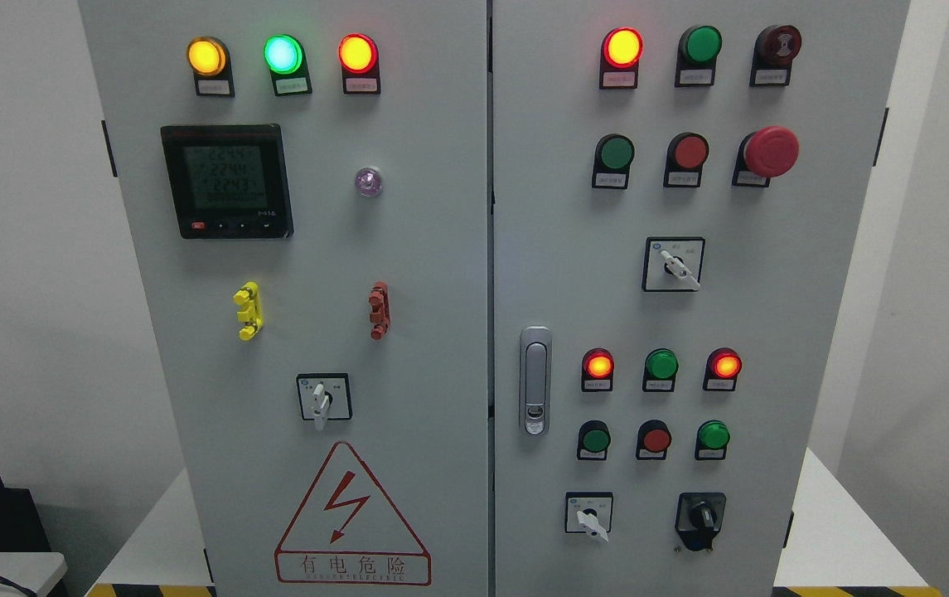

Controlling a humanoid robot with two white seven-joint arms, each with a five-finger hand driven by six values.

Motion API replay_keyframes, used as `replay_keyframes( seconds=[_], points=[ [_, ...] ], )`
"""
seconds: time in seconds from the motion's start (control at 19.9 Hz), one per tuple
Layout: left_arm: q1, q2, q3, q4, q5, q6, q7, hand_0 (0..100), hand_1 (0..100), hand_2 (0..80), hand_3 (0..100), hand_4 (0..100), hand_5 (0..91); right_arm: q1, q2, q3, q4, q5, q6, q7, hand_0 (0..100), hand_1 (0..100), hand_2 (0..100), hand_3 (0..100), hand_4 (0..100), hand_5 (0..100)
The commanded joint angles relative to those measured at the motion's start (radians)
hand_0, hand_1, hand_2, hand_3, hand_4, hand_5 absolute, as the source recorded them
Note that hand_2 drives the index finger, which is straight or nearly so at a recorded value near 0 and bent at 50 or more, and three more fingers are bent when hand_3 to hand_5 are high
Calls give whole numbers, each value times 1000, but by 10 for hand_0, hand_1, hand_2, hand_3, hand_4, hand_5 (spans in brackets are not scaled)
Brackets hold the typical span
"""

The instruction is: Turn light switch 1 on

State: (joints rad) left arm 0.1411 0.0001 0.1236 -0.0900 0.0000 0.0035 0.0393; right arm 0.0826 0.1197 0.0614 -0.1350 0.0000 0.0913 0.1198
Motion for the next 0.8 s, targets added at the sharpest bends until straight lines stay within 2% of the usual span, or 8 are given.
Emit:
replay_keyframes(
  seconds=[0.0,0.75],
  points=[
    [-1,-29,1,1,0,-7,1,397,1,0,0,0,0,0,0,0,0,-17,-1,0,120,389,0,0,0,0],
    [-1,-28,4,-5,0,-20,1,398,2,0,0,0,0,0,0,0,0,-17,-1,0,120,389,0,0,0,0]
  ],
)
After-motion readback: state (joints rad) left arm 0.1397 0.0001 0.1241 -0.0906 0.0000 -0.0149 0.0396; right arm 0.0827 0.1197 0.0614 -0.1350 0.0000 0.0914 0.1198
